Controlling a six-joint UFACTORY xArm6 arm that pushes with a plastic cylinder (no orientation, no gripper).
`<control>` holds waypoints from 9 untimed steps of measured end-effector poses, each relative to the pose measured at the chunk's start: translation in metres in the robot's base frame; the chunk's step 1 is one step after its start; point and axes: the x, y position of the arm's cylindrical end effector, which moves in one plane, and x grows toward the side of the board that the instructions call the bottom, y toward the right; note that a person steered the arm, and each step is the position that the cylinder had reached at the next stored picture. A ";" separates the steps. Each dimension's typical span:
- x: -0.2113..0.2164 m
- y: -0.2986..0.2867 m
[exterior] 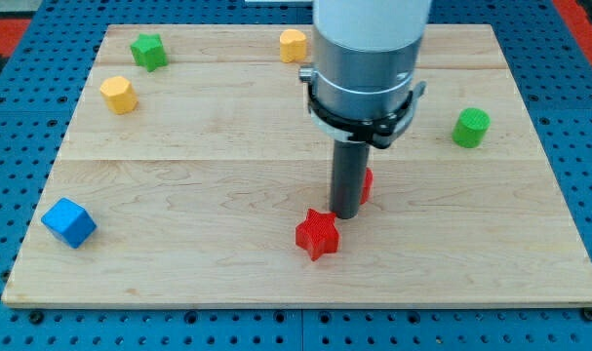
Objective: Place the red circle towards the top left side of the red star
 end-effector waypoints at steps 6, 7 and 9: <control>-0.037 0.027; -0.011 -0.058; 0.027 -0.087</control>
